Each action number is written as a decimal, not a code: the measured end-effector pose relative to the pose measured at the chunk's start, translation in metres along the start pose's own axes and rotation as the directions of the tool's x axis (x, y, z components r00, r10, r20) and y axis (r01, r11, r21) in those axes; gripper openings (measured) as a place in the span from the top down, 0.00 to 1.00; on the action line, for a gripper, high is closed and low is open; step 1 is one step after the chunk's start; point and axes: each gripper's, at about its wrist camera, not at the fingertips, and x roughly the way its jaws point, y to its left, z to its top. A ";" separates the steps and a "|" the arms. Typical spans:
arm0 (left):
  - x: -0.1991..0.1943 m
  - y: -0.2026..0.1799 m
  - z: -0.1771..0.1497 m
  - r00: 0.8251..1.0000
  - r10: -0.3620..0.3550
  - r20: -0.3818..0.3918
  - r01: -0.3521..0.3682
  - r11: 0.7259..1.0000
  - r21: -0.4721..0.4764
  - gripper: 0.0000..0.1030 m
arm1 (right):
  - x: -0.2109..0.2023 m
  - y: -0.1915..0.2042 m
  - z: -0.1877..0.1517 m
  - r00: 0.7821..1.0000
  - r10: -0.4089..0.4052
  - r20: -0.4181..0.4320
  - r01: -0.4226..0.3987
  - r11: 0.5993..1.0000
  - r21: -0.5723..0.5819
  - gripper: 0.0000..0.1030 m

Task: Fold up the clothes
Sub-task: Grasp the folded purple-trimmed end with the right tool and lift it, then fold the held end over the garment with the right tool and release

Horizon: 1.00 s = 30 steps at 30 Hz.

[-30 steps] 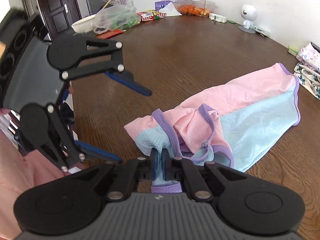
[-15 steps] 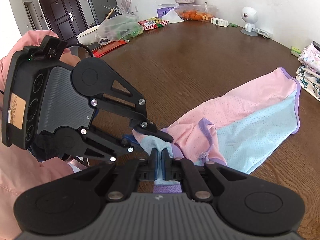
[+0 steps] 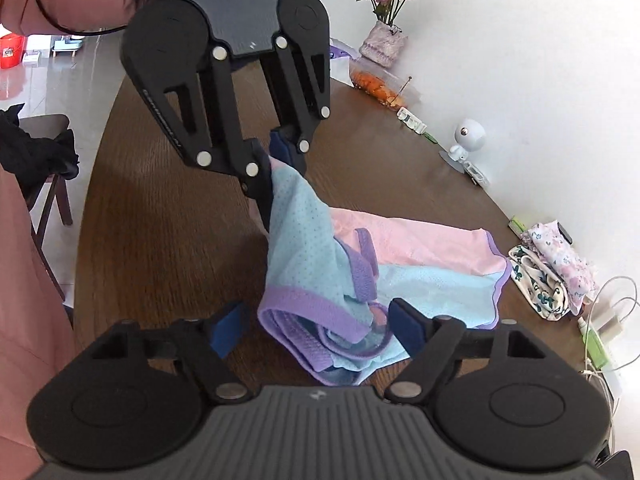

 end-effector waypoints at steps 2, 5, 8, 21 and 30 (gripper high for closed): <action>-0.003 -0.004 -0.001 0.999 -0.040 -0.011 0.039 0.999 -0.022 0.91 | 0.005 -0.007 0.001 0.998 0.057 0.003 -0.057 0.997 0.046 0.64; -0.010 -0.005 0.000 0.988 -0.146 -0.039 0.143 0.987 -0.075 0.91 | 0.002 -0.018 0.002 0.979 0.206 0.004 -0.204 0.967 0.150 0.85; -0.023 -0.003 0.006 0.967 -0.245 -0.067 0.239 0.967 -0.084 0.90 | -0.008 -0.040 -0.003 0.913 0.403 0.064 -0.402 0.861 0.311 0.87; 0.023 0.113 0.004 0.954 -0.291 -0.077 0.222 0.853 -0.472 0.48 | 0.060 -0.134 -0.033 0.814 0.565 0.136 -0.482 0.526 0.701 0.87; 0.040 0.119 -0.019 0.952 -0.305 -0.032 0.244 0.816 -0.524 0.65 | 0.083 -0.147 -0.046 0.789 0.582 0.196 -0.507 0.439 0.741 0.83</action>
